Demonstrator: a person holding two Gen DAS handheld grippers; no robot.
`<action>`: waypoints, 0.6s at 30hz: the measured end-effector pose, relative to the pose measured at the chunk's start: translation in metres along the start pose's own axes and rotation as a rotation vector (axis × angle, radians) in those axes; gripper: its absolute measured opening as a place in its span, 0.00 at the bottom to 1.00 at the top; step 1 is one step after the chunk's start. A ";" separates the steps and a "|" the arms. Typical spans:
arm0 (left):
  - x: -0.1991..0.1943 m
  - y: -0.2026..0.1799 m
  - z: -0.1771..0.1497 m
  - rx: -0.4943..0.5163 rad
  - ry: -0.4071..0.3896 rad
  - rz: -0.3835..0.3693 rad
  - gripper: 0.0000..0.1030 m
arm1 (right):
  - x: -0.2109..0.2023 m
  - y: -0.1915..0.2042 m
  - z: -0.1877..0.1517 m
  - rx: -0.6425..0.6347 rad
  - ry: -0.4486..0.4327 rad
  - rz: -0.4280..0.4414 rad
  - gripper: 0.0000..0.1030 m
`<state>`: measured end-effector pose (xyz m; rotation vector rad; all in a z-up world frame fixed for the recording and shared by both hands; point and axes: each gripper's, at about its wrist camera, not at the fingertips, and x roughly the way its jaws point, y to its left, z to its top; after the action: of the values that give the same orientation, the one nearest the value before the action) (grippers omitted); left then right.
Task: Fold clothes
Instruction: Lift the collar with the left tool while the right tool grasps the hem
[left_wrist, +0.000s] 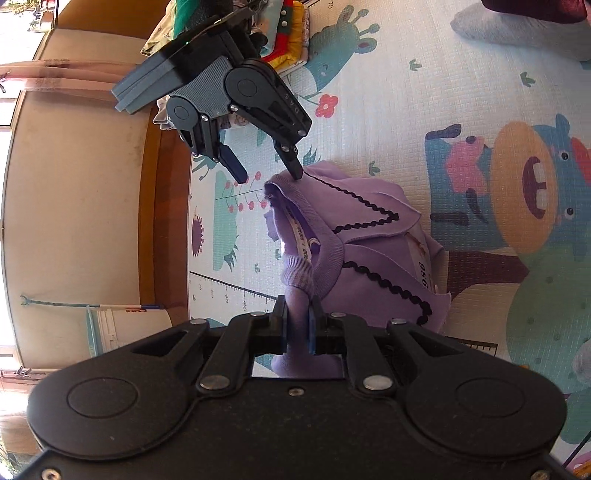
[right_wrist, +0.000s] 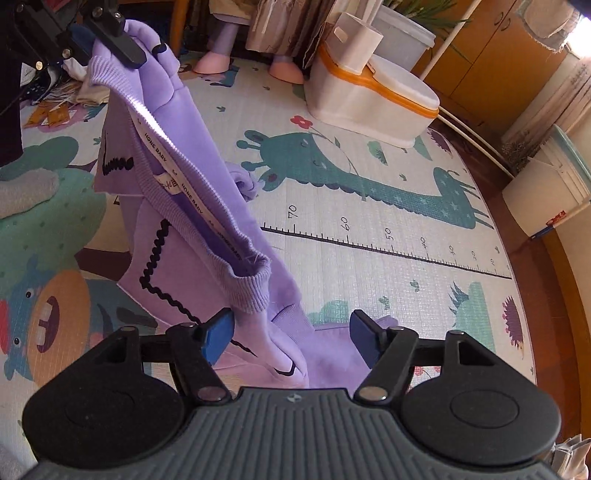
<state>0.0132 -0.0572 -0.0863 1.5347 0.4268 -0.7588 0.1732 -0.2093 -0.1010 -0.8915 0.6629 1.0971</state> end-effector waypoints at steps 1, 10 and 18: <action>-0.001 -0.003 -0.003 -0.017 -0.004 -0.017 0.08 | 0.003 0.002 0.002 -0.012 0.010 0.023 0.67; -0.005 -0.014 -0.024 -0.093 -0.006 -0.098 0.08 | 0.034 0.025 0.010 -0.064 0.102 0.150 0.53; 0.006 -0.005 -0.031 -0.215 0.011 -0.175 0.08 | 0.044 0.027 0.012 0.012 0.128 0.212 0.33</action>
<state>0.0202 -0.0276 -0.0949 1.3120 0.6364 -0.8121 0.1631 -0.1730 -0.1385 -0.9014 0.8853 1.2299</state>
